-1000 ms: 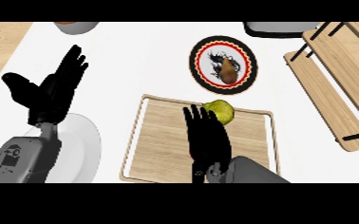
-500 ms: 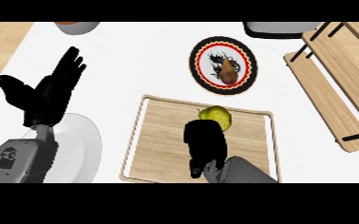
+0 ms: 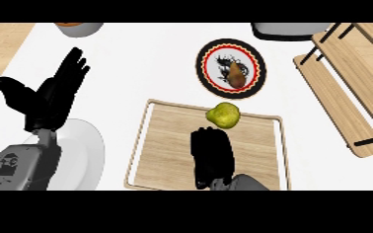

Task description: Pick the can from the tray and place it in the tiered shelf

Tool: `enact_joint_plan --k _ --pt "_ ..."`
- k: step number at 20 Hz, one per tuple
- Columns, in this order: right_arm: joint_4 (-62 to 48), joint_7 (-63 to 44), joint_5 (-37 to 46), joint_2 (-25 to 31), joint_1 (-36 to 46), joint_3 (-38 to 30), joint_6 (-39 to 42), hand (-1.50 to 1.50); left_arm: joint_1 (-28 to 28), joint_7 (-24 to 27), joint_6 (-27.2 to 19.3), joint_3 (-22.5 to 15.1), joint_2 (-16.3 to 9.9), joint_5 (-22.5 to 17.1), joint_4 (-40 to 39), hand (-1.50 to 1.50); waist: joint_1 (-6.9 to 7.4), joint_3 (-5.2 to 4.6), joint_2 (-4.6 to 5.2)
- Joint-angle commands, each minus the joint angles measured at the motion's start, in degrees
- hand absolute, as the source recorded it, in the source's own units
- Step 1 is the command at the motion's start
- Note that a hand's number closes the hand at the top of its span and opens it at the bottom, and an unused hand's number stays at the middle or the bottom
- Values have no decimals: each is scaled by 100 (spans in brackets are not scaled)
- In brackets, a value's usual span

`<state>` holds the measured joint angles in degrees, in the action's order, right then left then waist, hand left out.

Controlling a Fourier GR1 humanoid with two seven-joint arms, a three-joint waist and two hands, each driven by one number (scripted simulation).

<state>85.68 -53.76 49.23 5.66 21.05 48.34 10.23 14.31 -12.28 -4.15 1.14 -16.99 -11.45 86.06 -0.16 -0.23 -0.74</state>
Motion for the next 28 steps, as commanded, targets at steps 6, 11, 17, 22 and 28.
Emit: enact_joint_plan --k 6,11,17,22,28 --pt "495 318 653 -142 -974 191 -1024 150 378 3 130 181 0 74 -400 0 -29 23 78" --pt "1884 158 976 -439 -1253 165 -2100 150 -135 102 94 182 35 54 -127 0 -69 28 34" --pt "3519 -649 1653 -558 -557 -372 -1442 150 -192 34 68 138 108 79 47 0 -51 19 29" --pt "4584 -894 1368 -500 -140 -1402 -178 150 -96 168 124 97 180 175 -70 0 -25 19 66" --pt "5342 -1000 1232 -35 -1 -2566 756 150 -105 49 277 229 89 46 -89 0 -52 19 64"
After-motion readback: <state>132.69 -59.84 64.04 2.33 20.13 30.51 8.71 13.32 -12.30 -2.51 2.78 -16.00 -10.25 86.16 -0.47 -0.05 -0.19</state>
